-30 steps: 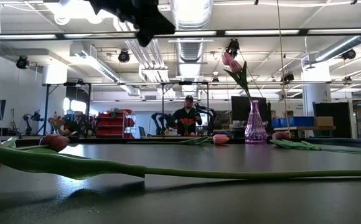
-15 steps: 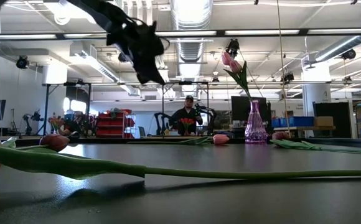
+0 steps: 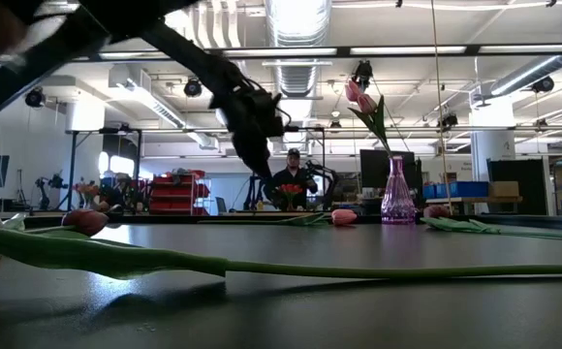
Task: Sort flowers into vase by color
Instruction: Put the top pink tulip into the transparent pink vase
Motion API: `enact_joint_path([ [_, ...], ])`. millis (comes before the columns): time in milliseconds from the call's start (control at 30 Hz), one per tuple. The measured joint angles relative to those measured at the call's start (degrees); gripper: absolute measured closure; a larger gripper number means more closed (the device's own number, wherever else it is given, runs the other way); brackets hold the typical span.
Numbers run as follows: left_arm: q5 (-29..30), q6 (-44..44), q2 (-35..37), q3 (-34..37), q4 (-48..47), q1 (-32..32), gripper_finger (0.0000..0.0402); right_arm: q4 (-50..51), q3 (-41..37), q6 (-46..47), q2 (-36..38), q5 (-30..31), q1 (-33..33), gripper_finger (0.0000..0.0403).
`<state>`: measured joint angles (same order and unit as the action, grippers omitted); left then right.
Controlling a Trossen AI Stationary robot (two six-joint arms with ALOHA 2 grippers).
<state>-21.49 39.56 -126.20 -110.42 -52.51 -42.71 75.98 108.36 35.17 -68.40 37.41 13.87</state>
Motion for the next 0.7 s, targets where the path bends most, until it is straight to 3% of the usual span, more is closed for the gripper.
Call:
enact_joint_path([
  [267, -2.4, 3.9, -11.0, -15.6, -9.5, -2.3, 0.0287, -4.9, 0.0, -0.5, -0.5, 1.2, -0.3, 0.0394],
  [433, -1.5, 6.8, -12.9, -15.6, -11.5, -2.6, 0.0287, -7.3, 0.0, -1.5, -0.9, 1.6, -0.3, 0.0394],
  [700, -0.9, 10.0, -13.1, -9.9, -10.4, -2.5, 0.0296, -7.9, 0.0, -1.9, -1.3, 1.6, -0.8, 0.0394],
])
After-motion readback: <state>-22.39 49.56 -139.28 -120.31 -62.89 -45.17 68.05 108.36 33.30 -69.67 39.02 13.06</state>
